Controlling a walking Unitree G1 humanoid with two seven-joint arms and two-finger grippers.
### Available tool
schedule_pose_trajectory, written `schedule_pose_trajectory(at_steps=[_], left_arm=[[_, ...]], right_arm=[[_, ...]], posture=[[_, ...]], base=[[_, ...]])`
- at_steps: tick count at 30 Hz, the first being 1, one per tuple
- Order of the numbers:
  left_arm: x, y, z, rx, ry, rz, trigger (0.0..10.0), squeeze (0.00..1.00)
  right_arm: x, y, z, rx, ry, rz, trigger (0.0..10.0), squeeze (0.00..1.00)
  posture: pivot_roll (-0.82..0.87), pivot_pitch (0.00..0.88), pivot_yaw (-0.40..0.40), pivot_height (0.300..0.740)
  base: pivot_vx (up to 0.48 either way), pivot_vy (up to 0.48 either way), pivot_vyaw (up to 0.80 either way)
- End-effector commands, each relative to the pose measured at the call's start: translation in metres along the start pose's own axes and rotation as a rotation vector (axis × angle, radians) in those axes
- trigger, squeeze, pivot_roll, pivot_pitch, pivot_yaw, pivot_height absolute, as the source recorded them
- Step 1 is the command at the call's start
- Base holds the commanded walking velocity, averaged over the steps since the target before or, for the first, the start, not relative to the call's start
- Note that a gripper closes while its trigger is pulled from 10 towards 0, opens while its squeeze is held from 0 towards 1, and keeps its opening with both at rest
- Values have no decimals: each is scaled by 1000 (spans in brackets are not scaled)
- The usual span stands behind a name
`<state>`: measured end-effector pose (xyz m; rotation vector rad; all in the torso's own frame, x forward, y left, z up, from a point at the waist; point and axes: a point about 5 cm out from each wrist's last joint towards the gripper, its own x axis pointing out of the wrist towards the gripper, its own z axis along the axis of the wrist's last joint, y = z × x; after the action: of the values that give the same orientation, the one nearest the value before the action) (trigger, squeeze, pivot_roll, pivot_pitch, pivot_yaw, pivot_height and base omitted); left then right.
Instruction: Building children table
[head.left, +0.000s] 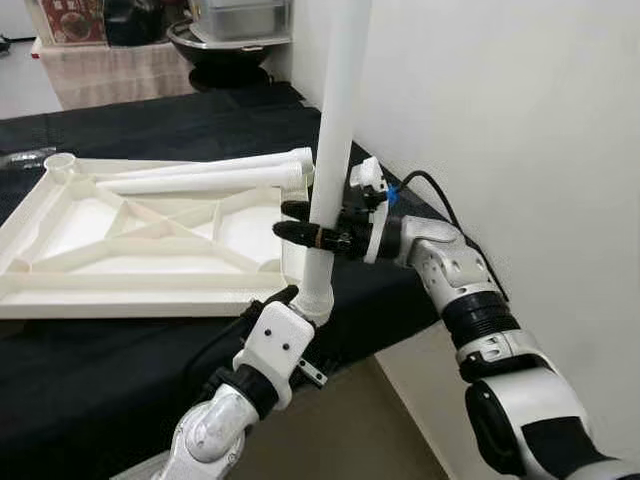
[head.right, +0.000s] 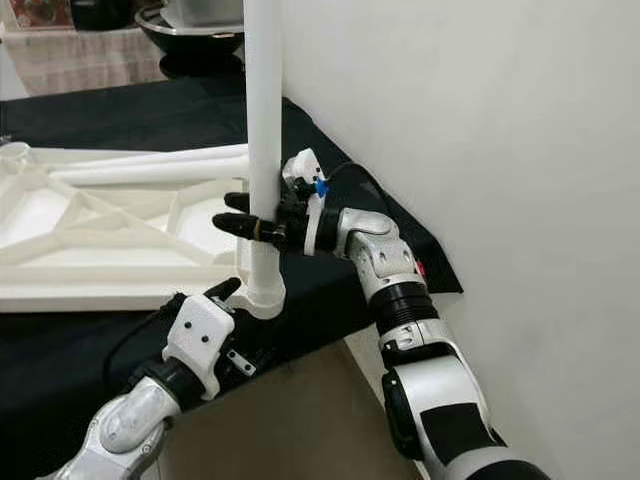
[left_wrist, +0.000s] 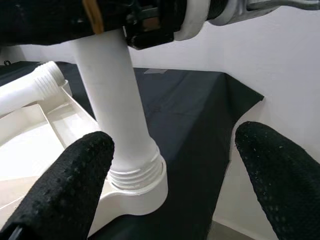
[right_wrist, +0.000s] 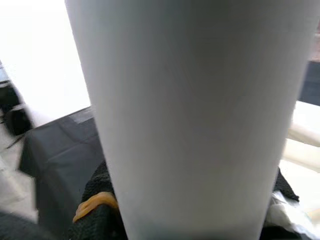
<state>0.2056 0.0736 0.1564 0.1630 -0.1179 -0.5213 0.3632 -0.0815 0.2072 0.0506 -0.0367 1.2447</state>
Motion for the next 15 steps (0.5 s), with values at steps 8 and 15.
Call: schedule_pose_trajectory(at_steps=[8, 15], left_arm=[[0, -1, -3, 7, 2, -9, 10000, 0], [2, -2, -3, 8, 1, -17, 10000, 0]], right_arm=[[-1, -30, -3, 41, -41, -695, 0, 0], [-22, -33, -7, 29, 35, -1285, 0, 0]], posture=[[50, 0, -91, 740], [48, 0, -84, 740]], base=[[0, 0, 0], [0, 0, 0]])
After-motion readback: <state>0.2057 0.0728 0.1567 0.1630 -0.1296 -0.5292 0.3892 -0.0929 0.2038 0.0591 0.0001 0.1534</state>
